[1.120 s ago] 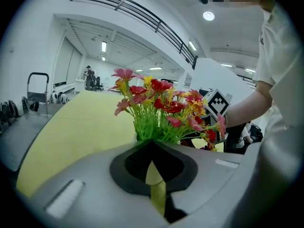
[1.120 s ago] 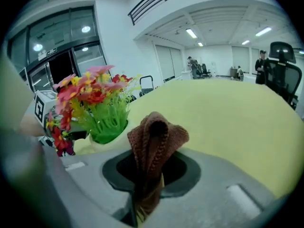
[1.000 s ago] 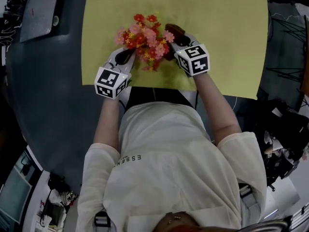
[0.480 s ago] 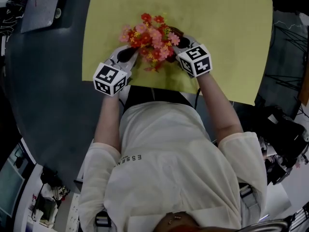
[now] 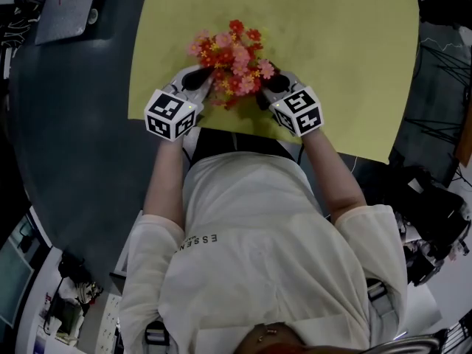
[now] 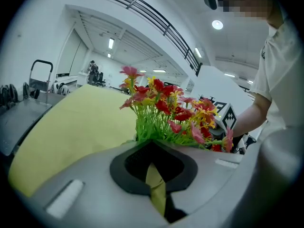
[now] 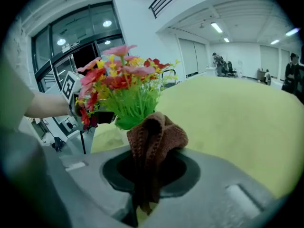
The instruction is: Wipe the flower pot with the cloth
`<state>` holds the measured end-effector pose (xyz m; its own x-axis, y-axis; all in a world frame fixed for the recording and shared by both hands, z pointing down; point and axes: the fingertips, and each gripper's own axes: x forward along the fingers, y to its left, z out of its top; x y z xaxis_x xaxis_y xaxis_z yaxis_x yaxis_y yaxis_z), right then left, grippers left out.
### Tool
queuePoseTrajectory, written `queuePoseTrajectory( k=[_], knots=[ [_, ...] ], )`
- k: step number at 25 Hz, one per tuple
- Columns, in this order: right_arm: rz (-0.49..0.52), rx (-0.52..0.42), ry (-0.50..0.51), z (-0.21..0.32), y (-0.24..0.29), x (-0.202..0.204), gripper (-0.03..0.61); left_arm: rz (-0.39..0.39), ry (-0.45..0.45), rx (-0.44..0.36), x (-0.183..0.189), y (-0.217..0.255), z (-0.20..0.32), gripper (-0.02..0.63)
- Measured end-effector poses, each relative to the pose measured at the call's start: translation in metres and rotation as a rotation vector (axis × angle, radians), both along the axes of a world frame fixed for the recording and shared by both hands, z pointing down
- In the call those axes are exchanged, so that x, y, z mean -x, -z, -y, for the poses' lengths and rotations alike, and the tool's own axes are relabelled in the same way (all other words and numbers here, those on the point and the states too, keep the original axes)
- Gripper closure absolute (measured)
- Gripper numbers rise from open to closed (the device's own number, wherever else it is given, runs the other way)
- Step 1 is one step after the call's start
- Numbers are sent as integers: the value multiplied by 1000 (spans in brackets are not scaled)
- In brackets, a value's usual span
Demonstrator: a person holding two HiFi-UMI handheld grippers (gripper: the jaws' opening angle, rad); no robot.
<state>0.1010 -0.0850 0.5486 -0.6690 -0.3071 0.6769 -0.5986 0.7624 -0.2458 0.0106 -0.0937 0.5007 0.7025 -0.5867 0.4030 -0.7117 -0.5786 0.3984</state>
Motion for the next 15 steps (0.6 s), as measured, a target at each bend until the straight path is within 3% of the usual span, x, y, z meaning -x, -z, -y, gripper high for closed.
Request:
queuePoseTrajectory(
  k=[7,10,15],
  knots=[
    [18,40,132,-45,3,11,523,31,-10,-29,6,-1,-6,601],
    [37,33,112,-40,7,0,523,49,-9,-24,5,-2,-10,600],
    [44,-24,84,0,19,-24,523,14,11,-5,0,-2,-10,600]
  ],
)
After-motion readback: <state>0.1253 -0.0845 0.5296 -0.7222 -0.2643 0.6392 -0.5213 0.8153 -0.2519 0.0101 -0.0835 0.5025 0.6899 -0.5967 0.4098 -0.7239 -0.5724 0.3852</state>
